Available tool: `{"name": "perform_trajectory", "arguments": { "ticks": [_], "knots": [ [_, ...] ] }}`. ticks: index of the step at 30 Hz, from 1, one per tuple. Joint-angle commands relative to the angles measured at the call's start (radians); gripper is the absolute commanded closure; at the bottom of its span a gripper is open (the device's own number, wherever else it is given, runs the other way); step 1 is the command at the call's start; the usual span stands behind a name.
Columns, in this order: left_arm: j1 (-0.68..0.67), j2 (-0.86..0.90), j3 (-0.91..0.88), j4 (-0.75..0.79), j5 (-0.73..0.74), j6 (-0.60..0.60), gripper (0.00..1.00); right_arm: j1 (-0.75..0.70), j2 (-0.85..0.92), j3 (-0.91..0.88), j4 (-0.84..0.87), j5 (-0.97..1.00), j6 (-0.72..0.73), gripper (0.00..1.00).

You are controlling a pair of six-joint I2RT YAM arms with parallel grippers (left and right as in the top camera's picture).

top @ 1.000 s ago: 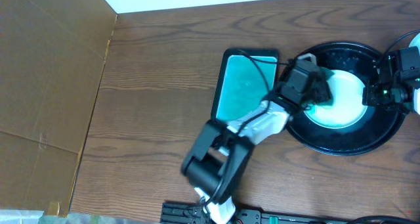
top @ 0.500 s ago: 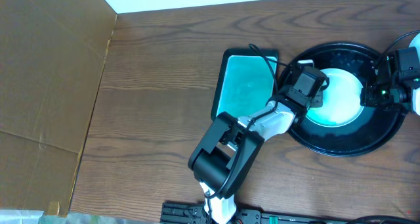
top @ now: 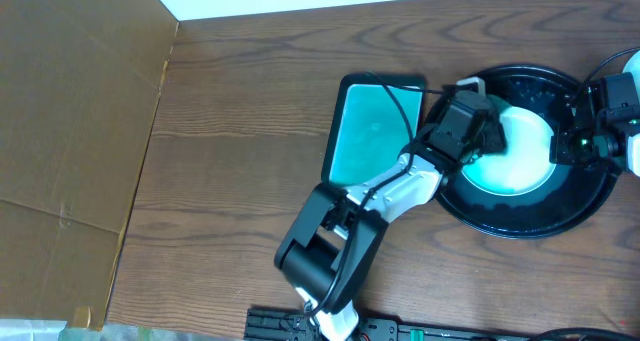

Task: Clean dirty plates on tray and stack at the side

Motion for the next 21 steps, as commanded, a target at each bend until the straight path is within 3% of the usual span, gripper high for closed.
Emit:
{"name": "perform_trajectory", "arguments": {
  "ticks": [1,4,11,15,21],
  "knots": [
    [-0.001,0.074,-0.005,0.002,0.075,-0.011,0.93,-0.001,0.0,0.01,0.002,0.003,0.009,0.99],
    [0.006,0.12,-0.005,0.0,0.061,0.069,0.93,-0.001,0.0,0.01,0.002,0.003,0.009,0.99],
    [0.011,0.137,-0.005,-0.013,-0.219,0.34,0.93,-0.001,0.0,0.01,0.002,0.004,-0.002,0.99],
    [0.011,0.128,-0.004,0.055,-0.369,0.467,0.93,-0.001,0.0,0.01,0.001,0.004,-0.002,0.99],
    [0.011,0.074,-0.004,0.149,-0.371,0.467,0.93,-0.001,0.0,0.01,0.0,0.004,-0.002,0.99]
  ]
}}
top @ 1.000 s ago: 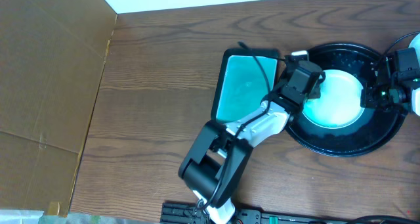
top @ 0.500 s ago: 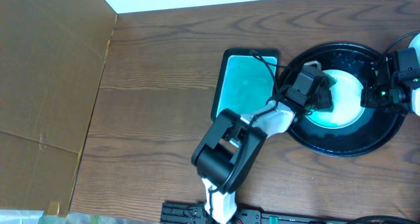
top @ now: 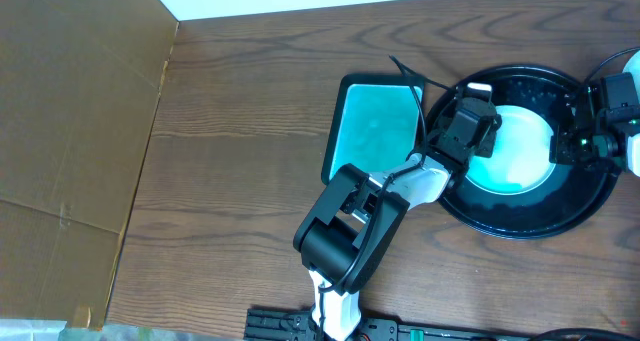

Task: Clean dirty plates on tray and stack at the side

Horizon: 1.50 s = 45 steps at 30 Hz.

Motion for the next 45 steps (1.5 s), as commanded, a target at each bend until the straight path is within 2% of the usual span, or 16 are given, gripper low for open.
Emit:
{"name": "perform_trajectory", "arguments": {
  "ticks": [1,3,6,8,10,14,17,21,29,31,33,35,37,39,42,45],
  "knots": [
    [0.015,-0.048,-0.001,0.047,-0.09,0.033,0.93,-0.001,-0.001,0.01,-0.002,0.001,-0.002,0.99],
    [0.015,-0.063,-0.001,0.047,-0.058,-0.045,0.93,-0.001,-0.001,0.01,-0.002,0.001,-0.002,0.99],
    [0.018,-0.06,-0.002,0.055,0.154,-0.21,0.93,-0.001,-0.001,0.01,-0.002,0.001,-0.002,0.99],
    [0.018,-0.043,-0.002,0.075,0.24,-0.282,0.93,-0.001,-0.001,0.01,-0.002,0.001,-0.002,0.99],
    [0.018,-0.017,-0.002,0.098,0.244,-0.319,0.93,-0.001,-0.001,0.01,-0.002,0.001,-0.002,0.99],
    [0.02,0.035,-0.002,0.16,0.244,-0.319,0.93,-0.001,-0.001,0.01,-0.002,0.001,-0.002,0.99],
    [0.029,0.059,-0.002,0.203,0.243,-0.261,0.93,-0.001,-0.001,0.01,-0.004,0.001,-0.002,0.99],
    [0.067,0.059,-0.002,0.194,0.243,-0.165,0.93,-0.001,-0.001,0.01,-0.008,0.001,-0.002,0.99],
    [0.152,0.059,-0.002,0.064,0.248,-0.165,0.93,-0.001,-0.001,0.01,-0.01,0.001,-0.002,0.99],
    [0.153,0.052,-0.002,0.061,0.317,-0.166,0.93,-0.001,-0.001,0.01,-0.009,0.001,-0.002,0.99],
    [0.148,0.04,-0.002,0.076,0.464,-0.179,0.93,-0.001,-0.001,0.01,-0.009,0.001,-0.002,0.99],
    [0.138,0.031,-0.002,0.094,0.594,-0.253,0.93,-0.001,-0.001,0.01,-0.009,0.001,-0.002,0.99],
    [0.126,0.031,-0.002,0.075,0.628,-0.32,0.93,-0.001,-0.001,0.01,-0.009,0.001,-0.002,0.99],
    [0.117,0.031,-0.002,0.026,0.628,-0.323,0.93,-0.001,-0.001,0.01,-0.009,0.001,-0.002,0.99],
    [0.115,0.031,-0.002,-0.042,0.628,-0.282,0.93,-0.001,-0.001,0.01,-0.009,0.001,-0.002,0.99],
    [0.117,0.02,-0.002,-0.029,0.628,-0.232,0.93,-0.001,-0.001,0.01,-0.009,0.001,-0.002,0.99]
  ]
}}
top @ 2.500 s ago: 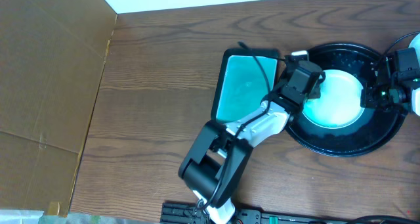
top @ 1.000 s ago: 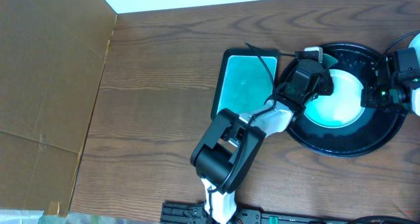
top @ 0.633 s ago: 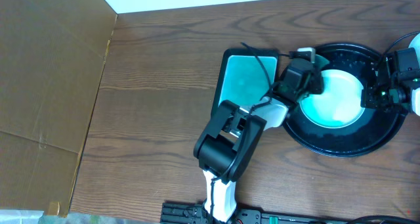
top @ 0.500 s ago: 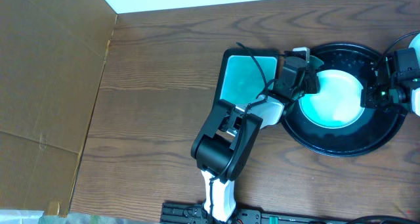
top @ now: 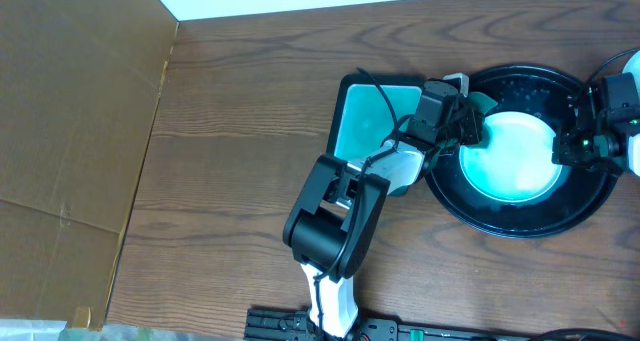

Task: Clean dirty plates on tray and stack at the side
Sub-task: 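Scrub the white plate with the sponge in the left gripper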

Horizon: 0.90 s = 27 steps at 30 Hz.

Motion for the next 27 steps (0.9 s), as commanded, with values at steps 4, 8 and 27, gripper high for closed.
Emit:
{"name": "perform_trajectory", "arguments": {
  "ticks": [4,8,27],
  "knots": [
    [-0.034,-0.084,-0.016,-0.003,0.113,0.133,0.92,0.0,0.0,0.01,0.005,-0.029,0.002,0.99],
    [-0.038,-0.16,-0.016,-0.017,0.07,0.142,0.93,0.0,0.0,0.01,0.006,-0.029,0.002,0.99],
    [-0.111,0.022,-0.021,-0.055,-0.348,0.154,0.93,0.0,0.0,0.01,0.009,-0.03,0.002,0.99]
  ]
}}
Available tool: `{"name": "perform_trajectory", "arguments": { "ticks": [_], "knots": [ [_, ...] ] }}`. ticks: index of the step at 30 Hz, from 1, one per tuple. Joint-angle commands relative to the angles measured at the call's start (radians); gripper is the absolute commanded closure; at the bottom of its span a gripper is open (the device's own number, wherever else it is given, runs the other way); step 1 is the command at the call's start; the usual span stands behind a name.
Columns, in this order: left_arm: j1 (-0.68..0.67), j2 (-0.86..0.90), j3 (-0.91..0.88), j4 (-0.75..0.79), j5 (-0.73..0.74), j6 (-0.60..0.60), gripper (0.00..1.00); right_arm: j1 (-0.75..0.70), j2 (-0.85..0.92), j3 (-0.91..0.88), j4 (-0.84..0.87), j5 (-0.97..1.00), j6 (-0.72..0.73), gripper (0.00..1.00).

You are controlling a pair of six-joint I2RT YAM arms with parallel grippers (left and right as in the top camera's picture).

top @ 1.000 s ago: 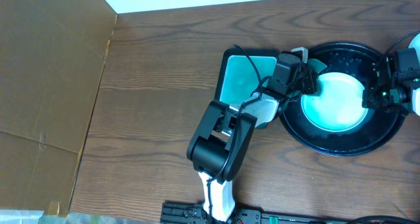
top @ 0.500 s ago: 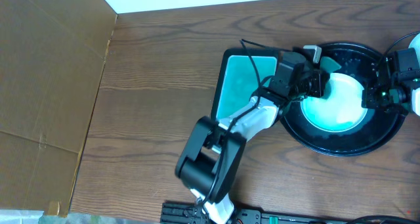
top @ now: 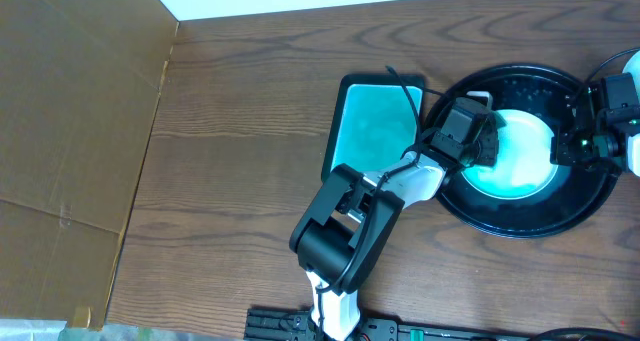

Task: Clean dirty plates on tray and stack at the side
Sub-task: 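Scrub the white plate with the sponge in the left gripper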

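Note:
A round turquoise plate (top: 520, 156) lies in the middle of the black round tray (top: 520, 221). My left gripper (top: 482, 143) is down over the plate's left part. The wrist hides its fingers and anything between them. My right gripper (top: 562, 147) sits at the plate's right rim; its dark fingers blend into the tray, so their state does not show. A rectangular turquoise plate (top: 372, 131) with a dark rim lies flat on the table just left of the tray.
The left arm (top: 350, 226) reaches from the front edge across the table to the tray. A brown cardboard panel (top: 70, 131) covers the left side. White surface borders the table at the back.
My left gripper has moved from the tray's upper left rim, beside the rectangular plate, rightward and down onto the left part of the round plate. The right gripper has not moved.
My left gripper was first over the round plate's left centre, then slightly further left on it. Then it was at the tray's upper left rim, and now it is back on the plate's left part. The right gripper stayed at the plate's right rim throughout.

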Motion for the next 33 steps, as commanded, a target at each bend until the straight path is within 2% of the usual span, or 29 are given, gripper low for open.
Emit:
{"name": "perform_trajectory", "arguments": {
  "ticks": [1,7,12,16,19,21,24,28,33],
  "knots": [
    [0.014,0.057,-0.003,0.047,-0.106,0.019,0.93,0.0,0.0,0.01,0.006,-0.007,0.002,0.99],
    [0.005,0.142,-0.003,0.215,-0.052,0.016,0.93,0.0,0.0,0.01,0.005,-0.007,0.002,0.99],
    [0.005,0.126,-0.003,0.366,0.014,0.016,0.93,0.0,0.0,0.01,-0.001,-0.007,0.002,0.99],
    [0.005,0.091,-0.003,0.451,0.217,0.015,0.93,0.0,0.0,0.01,-0.006,-0.007,0.002,0.99],
    [0.008,0.066,-0.003,0.45,0.324,0.015,0.93,0.0,0.0,0.01,-0.006,-0.006,0.002,0.99],
    [0.015,0.053,-0.003,0.446,0.345,0.015,0.93,0.0,0.0,0.01,-0.006,-0.006,0.002,0.99],
    [0.054,0.027,-0.003,0.405,0.336,0.016,0.92,0.0,0.0,0.01,-0.008,-0.006,0.002,0.99],
    [0.124,0.026,-0.003,0.272,0.27,0.016,0.93,0.0,0.0,0.01,-0.009,-0.006,-0.005,0.99],
    [0.201,-0.018,-0.003,0.249,0.258,0.016,0.93,0.0,0.0,0.01,-0.005,0.003,-0.005,0.99]
  ]
}}
